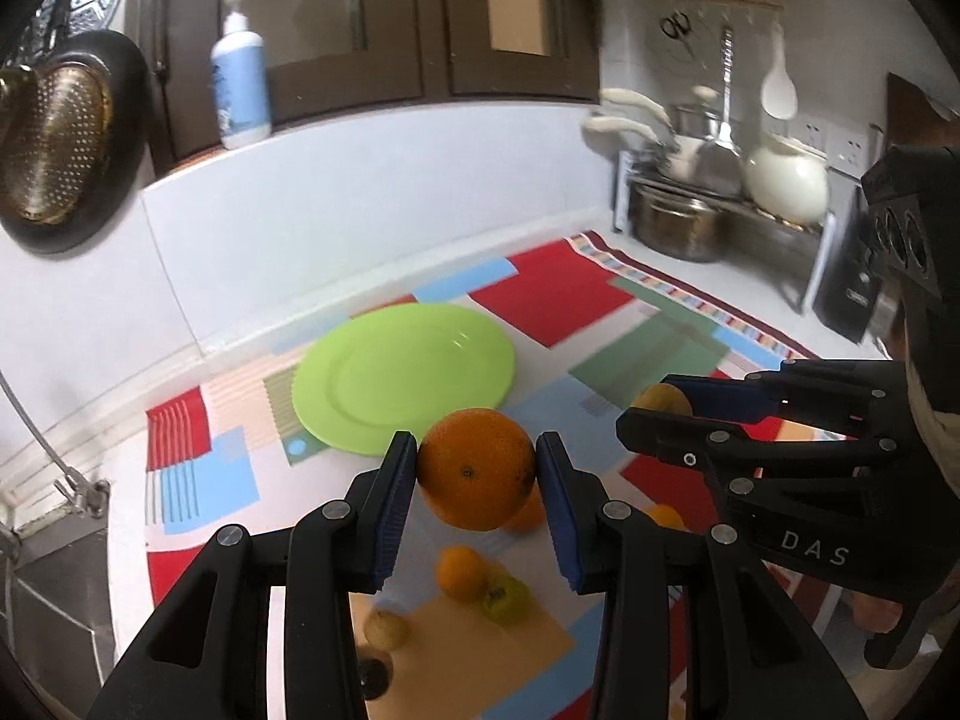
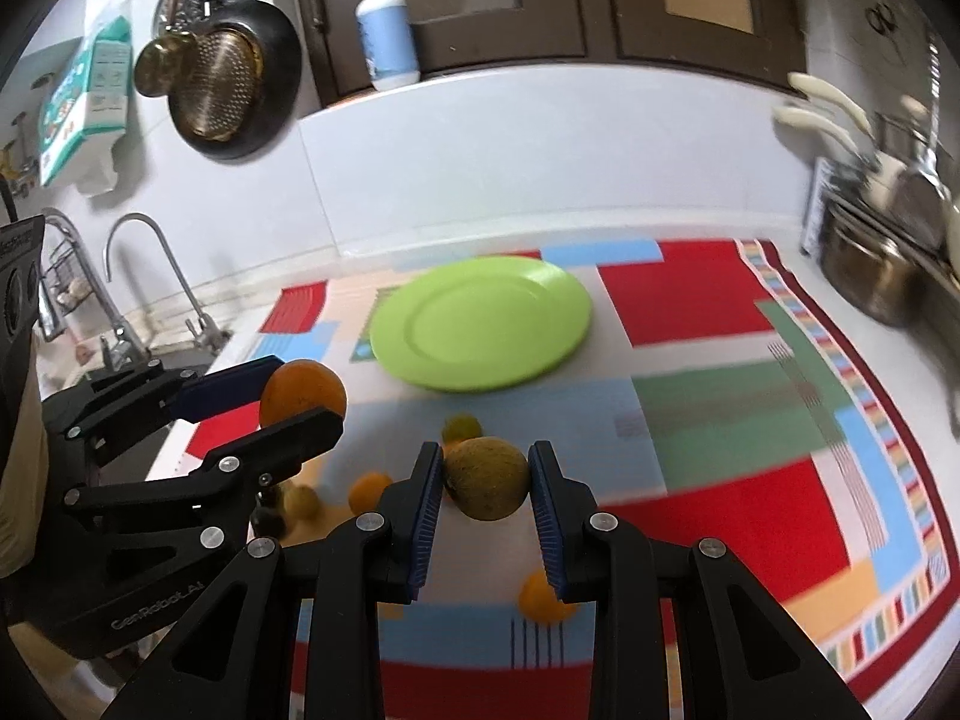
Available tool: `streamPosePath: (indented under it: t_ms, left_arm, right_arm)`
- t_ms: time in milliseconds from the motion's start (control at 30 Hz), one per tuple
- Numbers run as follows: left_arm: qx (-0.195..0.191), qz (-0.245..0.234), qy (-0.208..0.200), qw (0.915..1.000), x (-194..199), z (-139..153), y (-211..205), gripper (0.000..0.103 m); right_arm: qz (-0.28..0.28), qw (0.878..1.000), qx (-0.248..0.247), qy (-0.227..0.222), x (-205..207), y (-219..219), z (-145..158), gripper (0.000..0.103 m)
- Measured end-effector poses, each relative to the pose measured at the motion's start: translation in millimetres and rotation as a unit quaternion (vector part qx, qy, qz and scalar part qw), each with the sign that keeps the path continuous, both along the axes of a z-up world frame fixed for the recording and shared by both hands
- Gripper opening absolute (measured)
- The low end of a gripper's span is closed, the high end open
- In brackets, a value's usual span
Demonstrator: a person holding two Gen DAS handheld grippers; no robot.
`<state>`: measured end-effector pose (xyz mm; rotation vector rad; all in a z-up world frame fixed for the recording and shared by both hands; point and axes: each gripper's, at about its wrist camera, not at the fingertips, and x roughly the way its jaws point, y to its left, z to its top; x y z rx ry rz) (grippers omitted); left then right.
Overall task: Organize fruits
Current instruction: 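Carry the orange with the left tool while the right tool carries the yellow fruit to the plate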
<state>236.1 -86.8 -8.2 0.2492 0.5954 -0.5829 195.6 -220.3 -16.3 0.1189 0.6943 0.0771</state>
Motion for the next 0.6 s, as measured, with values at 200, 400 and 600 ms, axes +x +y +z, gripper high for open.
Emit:
streamPosePath:
  t_ms: [200,400,600]
  left_arm:
    - [-0.011,0.018,-0.002,0.9998,19,10,1,0.041]
    - [-0.01,0.027,-0.002,0.9996,48,17,-4,0.041]
    - [-0.003,0.036,0.006,0.9993,81,14,-7,0.041]
  right_arm:
    - [0.023,1.0,0.0,-0.014,26,-4,12,0.03]
    - [0.039,0.999,0.005,-0.014,59,-5,20,0.03]
    - [0.049,0.999,0.001,0.0,98,-6,17,0.03]
